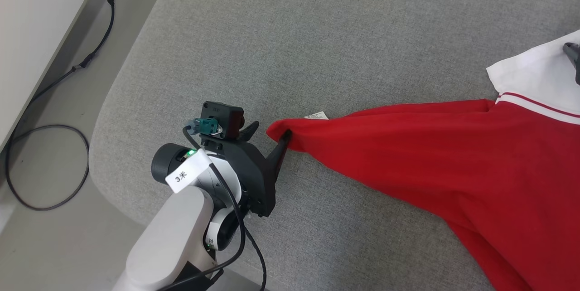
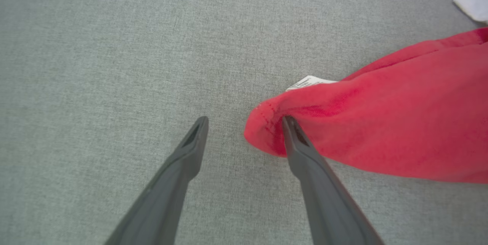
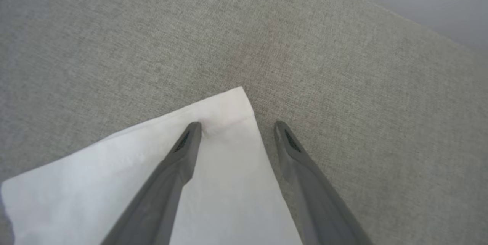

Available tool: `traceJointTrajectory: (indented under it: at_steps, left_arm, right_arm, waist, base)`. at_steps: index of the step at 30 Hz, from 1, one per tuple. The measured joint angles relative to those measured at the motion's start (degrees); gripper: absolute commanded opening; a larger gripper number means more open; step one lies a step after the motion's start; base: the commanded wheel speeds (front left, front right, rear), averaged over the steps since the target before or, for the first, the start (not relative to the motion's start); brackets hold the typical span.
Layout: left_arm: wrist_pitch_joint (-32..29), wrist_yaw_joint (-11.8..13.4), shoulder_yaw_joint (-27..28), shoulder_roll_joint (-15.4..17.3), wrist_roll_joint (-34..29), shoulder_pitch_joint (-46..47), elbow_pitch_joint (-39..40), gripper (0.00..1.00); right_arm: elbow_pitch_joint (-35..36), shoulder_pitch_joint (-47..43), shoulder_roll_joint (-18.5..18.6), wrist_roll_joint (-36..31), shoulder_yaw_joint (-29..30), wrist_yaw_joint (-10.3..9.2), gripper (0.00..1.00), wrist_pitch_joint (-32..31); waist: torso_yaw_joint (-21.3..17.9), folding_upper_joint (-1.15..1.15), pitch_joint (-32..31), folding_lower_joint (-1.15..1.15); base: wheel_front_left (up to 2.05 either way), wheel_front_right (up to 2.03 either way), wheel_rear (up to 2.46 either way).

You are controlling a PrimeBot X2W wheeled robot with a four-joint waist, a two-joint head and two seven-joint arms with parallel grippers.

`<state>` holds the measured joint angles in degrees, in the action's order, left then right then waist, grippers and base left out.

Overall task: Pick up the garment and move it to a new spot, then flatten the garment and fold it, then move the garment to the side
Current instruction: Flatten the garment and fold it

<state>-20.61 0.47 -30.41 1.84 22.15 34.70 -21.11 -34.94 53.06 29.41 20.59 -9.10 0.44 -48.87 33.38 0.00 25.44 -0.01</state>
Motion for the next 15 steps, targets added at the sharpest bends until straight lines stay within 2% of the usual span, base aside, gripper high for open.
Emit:
traceJointTrajectory:
  at_steps: [1,2,3,4,5,6,12,15]
  left_arm:
    - [0.05,-0.10,-0.33,-0.02,0.24,0.00,-0.04,1.00]
    - [0.05,-0.10,-0.33,-0.02,0.24,0.00,-0.04,0.97]
    - [0.20,-0.46,-0.47,-0.03,0.25,0.00,-0.05,0.85]
    - [0.66,-0.51,-0.68,-0.05,0.45,0.01,-0.07,0.31]
    - [0.82,-0.54,-0.71,-0.05,0.60,0.01,-0.08,0.23]
    - [1.02,-0.55,-0.78,-0.05,0.74,0.01,-0.14,0.00]
    - [2.58,-0.94,-0.82,-0.09,1.08,1.09,-0.68,0.00]
    - [4.44,-0.36,0.08,-0.16,1.08,2.15,-0.59,0.00]
  right_arm:
    - [-0.34,0.15,-0.19,-0.02,0.01,-0.46,0.99,0.03]
    - [-0.34,0.15,-0.19,-0.02,0.01,-0.46,0.75,0.03]
    - [-0.51,0.15,-0.21,-0.03,-0.02,-0.54,0.55,0.04]
    - [-0.85,0.17,-0.23,-0.41,-0.19,-1.03,0.28,0.05]
    - [-1.13,0.18,-0.24,-0.66,-0.19,-1.23,0.14,0.05]
    - [-1.59,0.20,-0.23,-0.66,-0.16,-1.30,0.00,0.05]
    - [-1.97,0.23,-0.24,-0.79,-0.46,-1.24,0.00,1.20]
    - [-2.09,0.55,-0.65,-1.07,-0.89,-1.09,0.00,2.65]
  waist:
    - [0.00,0.00,0.09,0.00]
    - [0.00,0.00,0.09,0.00]
    - [0.00,0.00,0.13,0.00]
    - [-0.01,0.00,0.22,0.00]
    - [-0.01,0.00,0.24,0.00]
    - [-0.01,0.00,0.24,0.00]
    - [-0.03,0.00,-0.04,0.00]
    - [-0.21,0.00,-0.48,0.00]
  base:
    - [0.00,0.00,0.00]
    - [0.00,0.00,0.00]
    - [0.00,0.00,0.00]
    - [0.00,0.00,0.00]
    - [0.00,0.00,0.00]
    - [0.00,0.00,0.00]
    - [0.00,0.00,0.00]
    - [0.00,0.00,0.00]
